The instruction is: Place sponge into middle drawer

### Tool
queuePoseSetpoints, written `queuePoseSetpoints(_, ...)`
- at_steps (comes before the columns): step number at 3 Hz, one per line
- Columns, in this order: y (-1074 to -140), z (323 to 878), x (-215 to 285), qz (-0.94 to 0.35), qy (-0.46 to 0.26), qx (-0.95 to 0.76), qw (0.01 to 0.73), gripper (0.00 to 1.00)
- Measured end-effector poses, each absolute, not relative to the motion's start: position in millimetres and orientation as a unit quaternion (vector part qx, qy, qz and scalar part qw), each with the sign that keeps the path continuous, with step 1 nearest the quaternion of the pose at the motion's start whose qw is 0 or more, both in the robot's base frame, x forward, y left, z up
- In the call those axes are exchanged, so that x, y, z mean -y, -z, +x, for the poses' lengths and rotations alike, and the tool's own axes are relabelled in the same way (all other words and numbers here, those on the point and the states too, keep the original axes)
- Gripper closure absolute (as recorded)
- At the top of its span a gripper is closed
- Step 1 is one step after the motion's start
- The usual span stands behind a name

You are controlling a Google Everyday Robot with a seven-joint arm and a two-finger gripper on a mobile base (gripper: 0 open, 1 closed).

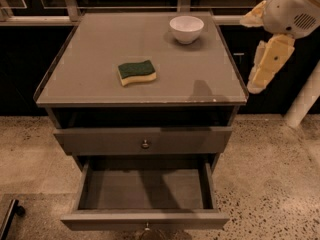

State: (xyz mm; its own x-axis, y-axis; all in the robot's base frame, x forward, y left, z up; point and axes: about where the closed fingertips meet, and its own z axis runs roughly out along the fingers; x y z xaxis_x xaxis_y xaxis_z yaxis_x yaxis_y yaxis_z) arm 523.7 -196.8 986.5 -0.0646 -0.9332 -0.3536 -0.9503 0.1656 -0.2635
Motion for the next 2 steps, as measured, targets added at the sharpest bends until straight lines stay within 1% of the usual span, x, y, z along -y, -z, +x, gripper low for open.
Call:
queuePoseSetpoints(1, -991, 573, 169, -0.667, -0.049, -0.696, 0.262, 0.00)
queuePoseSetpoints(2, -989, 615, 124, -0.684, -0.082, -0.664, 0.292, 0.00)
